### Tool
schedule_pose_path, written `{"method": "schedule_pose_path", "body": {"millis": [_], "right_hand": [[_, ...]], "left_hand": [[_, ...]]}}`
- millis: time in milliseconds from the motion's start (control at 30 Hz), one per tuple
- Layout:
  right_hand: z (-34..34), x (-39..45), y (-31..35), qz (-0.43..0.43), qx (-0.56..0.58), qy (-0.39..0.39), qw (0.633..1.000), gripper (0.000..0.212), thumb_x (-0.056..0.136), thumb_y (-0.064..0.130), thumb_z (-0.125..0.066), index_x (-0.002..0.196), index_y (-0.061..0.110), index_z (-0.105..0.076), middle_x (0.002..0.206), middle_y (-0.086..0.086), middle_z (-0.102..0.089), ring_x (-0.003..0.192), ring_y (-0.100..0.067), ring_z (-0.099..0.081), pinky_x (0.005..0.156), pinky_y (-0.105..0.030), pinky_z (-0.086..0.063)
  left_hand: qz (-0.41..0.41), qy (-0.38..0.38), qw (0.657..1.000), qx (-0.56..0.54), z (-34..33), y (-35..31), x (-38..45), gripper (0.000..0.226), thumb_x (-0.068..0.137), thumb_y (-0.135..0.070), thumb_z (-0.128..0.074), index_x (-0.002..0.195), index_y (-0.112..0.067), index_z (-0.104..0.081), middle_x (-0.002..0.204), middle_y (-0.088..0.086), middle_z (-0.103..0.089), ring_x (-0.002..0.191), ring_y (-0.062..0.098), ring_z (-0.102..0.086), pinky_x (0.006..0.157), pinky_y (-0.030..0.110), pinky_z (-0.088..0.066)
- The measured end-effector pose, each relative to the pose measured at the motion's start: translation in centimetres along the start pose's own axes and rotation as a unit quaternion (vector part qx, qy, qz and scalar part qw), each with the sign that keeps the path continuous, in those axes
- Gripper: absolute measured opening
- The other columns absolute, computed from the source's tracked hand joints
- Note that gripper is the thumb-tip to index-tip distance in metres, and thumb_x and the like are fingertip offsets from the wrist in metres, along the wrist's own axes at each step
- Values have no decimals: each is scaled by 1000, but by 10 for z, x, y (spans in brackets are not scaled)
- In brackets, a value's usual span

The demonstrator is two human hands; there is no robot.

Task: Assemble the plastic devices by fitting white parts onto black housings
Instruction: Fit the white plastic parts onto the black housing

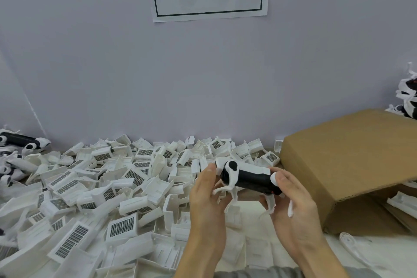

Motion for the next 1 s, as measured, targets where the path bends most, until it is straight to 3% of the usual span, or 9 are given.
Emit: {"method": "schedule_pose_path", "body": {"millis": [100, 200, 333, 433, 567, 767, 833, 900, 1000], "right_hand": [[0, 1, 2, 12, -10, 15, 1000, 25, 76, 17, -66, 98, 5, -71, 96, -12, -71, 80, -18, -66, 68, -28, -51], [-2, 2, 1, 9, 0, 40, 999, 28, 74, 11, -67, 101, 3, -68, 97, -15, -71, 85, -22, -70, 68, -24, -58], [-10, 0, 1, -8, -19, 91, 996, 46, 57, -2, -73, 102, 5, -67, 100, -15, -69, 88, -24, -69, 71, -25, -59], [-18, -4, -2, -36, -42, 132, 990, 49, 61, 6, -66, 109, 11, -68, 108, -11, -70, 93, -24, -68, 74, -28, -57], [-25, -8, -4, -63, -50, 171, 982, 57, 62, 3, -65, 119, 10, -65, 118, -17, -68, 98, -31, -65, 85, -38, -52], [-22, -3, -6, -50, -89, 142, 985, 54, 58, 4, -72, 112, 9, -69, 111, -18, -71, 90, -35, -69, 75, -38, -57], [-20, -2, -5, -39, -89, 116, 988, 39, 69, 19, -67, 107, 8, -70, 105, -18, -72, 87, -36, -72, 67, -38, -60], [-15, 1, -6, -27, -119, 82, 989, 27, 87, 22, -56, 106, 10, -70, 101, -17, -74, 84, -36, -73, 64, -41, -60], [-9, 1, -10, -42, -141, 58, 987, 33, 103, 24, -42, 112, 6, -68, 94, -21, -73, 80, -46, -72, 60, -43, -59]], "left_hand": [[4, -2, 999, 33, 2, -2, 2, 59, 65, -51, -79, 112, -15, -71, 109, 9, -73, 95, 26, -68, 78, 38, -53], [10, -15, 999, 51, 5, 0, 4, 70, 64, -40, -83, 127, -20, -63, 116, 2, -70, 101, 26, -67, 78, 39, -54], [-11, 17, 999, 29, 4, -6, 7, 62, 66, -24, -82, 125, -12, -64, 104, 7, -66, 82, 19, -64, 73, 32, -50], [-30, 65, 997, 15, 1, -15, 7, 53, 70, -13, -75, 121, -2, -64, 103, 14, -66, 96, 29, -64, 88, 44, -48], [-32, 83, 996, -3, 1, -21, 6, 61, 69, -7, -71, 128, 1, -59, 112, 20, -64, 104, 33, -61, 95, 46, -45], [-34, 51, 998, 10, 6, -18, 8, 59, 69, -16, -76, 126, -6, -65, 115, 14, -71, 105, 28, -68, 91, 39, -53], [-21, 44, 999, 16, 7, -14, 9, 65, 68, -24, -79, 129, -9, -64, 119, 11, -72, 108, 27, -68, 95, 40, -52], [-13, 53, 998, 31, 3, -12, 7, 67, 71, -32, -78, 132, -8, -63, 115, 7, -73, 96, 20, -67, 86, 34, -49], [-12, 52, 998, 36, 0, -13, 4, 56, 72, -45, -75, 119, -15, -73, 109, 3, -75, 91, 14, -67, 85, 35, -48]]}}
Point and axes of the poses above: each hand's wrist, its own x-axis towards the middle knuckle, its own z-axis out of the back of the hand, y = z × x, the point moved 9 cm from there along x, towards the middle knuckle
